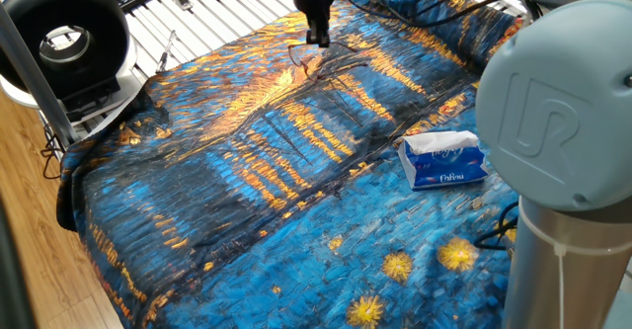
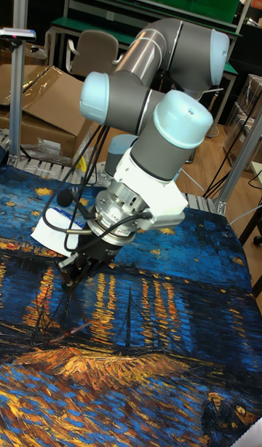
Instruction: Unfold the leg of the glasses (with one hand)
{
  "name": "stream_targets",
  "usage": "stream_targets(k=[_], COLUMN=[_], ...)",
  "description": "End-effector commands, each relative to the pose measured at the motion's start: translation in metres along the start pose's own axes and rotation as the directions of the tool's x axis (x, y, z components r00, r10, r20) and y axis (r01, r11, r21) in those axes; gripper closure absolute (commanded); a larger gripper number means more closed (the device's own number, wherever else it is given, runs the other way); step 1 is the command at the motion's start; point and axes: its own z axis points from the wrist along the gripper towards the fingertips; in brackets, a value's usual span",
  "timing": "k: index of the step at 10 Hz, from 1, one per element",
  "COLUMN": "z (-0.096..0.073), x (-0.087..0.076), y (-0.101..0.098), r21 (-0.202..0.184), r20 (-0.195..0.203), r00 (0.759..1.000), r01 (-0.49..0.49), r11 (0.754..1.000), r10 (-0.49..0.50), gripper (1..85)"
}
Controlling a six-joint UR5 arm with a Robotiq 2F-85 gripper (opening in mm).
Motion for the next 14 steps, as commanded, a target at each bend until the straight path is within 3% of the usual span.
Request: stream_targets(k=[1,5,12,14], z=[-0.006,-0.008,-0.009,-0.007], x=[0.018,0.032,0.024,0.016], y=[-0.006,-0.010,-0.007,-0.002], r21=[0.024,0.031,0.024,0.005], r20=[-0.048,-0.097,-0.115,-0.097], r00=[0.999,0.995,0.993,0.995], r01=[-0.012,0.004,0.001,0.000], r11=[1.000,1.000,1.000,1.000], r10=[0.013,-0.001,0.002,0.000], gripper=[84.7,84.7,84.7,84.7])
